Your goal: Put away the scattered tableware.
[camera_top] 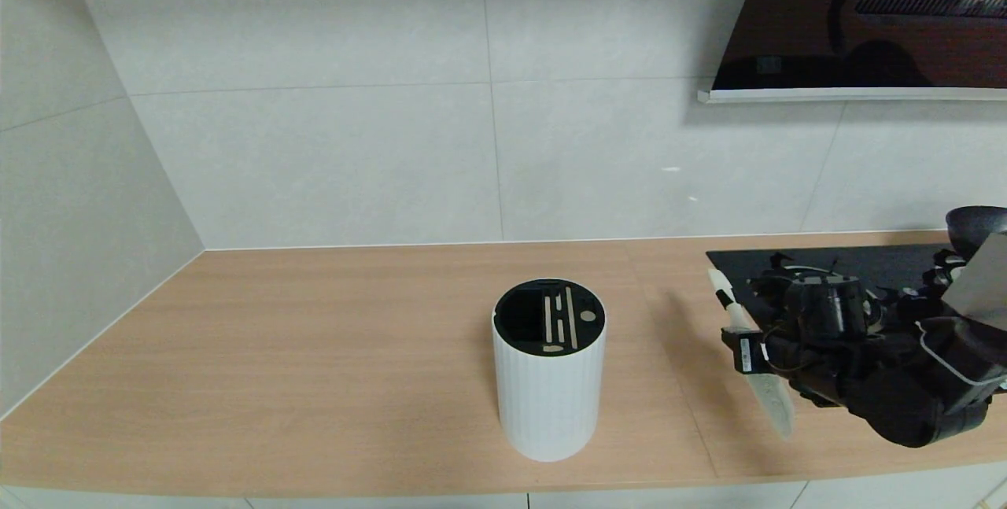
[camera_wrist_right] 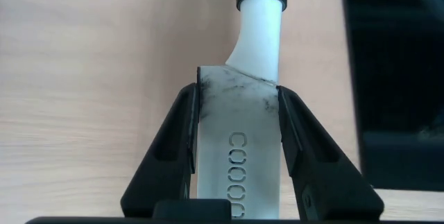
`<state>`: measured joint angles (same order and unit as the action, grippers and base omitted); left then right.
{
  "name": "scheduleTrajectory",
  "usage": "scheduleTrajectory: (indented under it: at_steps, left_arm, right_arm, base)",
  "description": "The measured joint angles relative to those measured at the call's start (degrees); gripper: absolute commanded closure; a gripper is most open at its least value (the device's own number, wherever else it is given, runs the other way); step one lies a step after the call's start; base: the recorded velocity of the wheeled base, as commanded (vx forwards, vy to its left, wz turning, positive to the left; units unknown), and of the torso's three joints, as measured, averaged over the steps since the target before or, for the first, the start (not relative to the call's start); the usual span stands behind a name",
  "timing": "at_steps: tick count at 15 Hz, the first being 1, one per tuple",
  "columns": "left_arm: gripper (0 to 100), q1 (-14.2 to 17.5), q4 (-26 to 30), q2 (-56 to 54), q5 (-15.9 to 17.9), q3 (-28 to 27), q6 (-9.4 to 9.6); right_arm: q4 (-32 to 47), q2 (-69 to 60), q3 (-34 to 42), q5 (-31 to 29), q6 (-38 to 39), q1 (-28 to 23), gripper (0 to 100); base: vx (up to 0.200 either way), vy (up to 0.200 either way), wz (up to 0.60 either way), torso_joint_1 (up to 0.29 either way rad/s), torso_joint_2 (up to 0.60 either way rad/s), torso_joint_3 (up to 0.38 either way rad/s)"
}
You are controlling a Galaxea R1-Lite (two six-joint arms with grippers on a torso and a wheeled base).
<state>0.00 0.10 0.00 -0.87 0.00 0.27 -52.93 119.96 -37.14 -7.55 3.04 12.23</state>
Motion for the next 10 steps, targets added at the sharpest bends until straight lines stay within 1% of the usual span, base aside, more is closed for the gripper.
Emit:
scheduleTrajectory:
  at_steps: [2, 3, 5, 6, 8, 10]
  left_arm:
    - [0, 0.00, -0.07, 0.00, 0.11, 0.00, 0.68]
    - [0, 0.00, -0.10, 0.00, 0.35, -0.05, 1.48]
    - [0, 0.00, 0.28, 0.02, 1.88, -2.01, 1.76]
    - [0, -0.02, 1.18, 0.21, 4.01, -3.90, 1.78]
    - [0, -0.44, 3.86, 2.30, 9.42, -7.83, 1.76]
    - [0, -0.84, 5.21, 8.34, 15.47, -12.86, 1.28]
  right_arm:
    - [0.13, -4.68, 1.01, 0.00, -0.04, 1.33, 100]
    - [0.41, -7.55, 1.54, -0.04, -0.02, 2.10, 100]
    - [0.77, -12.37, 2.34, -0.04, -0.13, 3.89, 100]
    - [0.82, -14.23, 2.47, 0.05, -0.22, 4.66, 100]
    - [0.90, -16.10, 0.85, 0.35, -0.68, 5.35, 100]
    - [1.73, -17.04, -2.12, 0.40, -1.29, 6.66, 100]
  base:
    - [0.000, 0.000, 0.00, 0.000, 0.00, 0.000]
    - [0.000, 0.000, 0.00, 0.000, 0.00, 0.000]
    - [0.000, 0.000, 0.00, 0.000, 0.00, 0.000]
    - [0.000, 0.000, 0.00, 0.000, 0.00, 0.000]
    - [0.000, 0.000, 0.00, 0.000, 0.00, 0.000]
    - [0.000, 0.000, 0.00, 0.000, 0.00, 0.000]
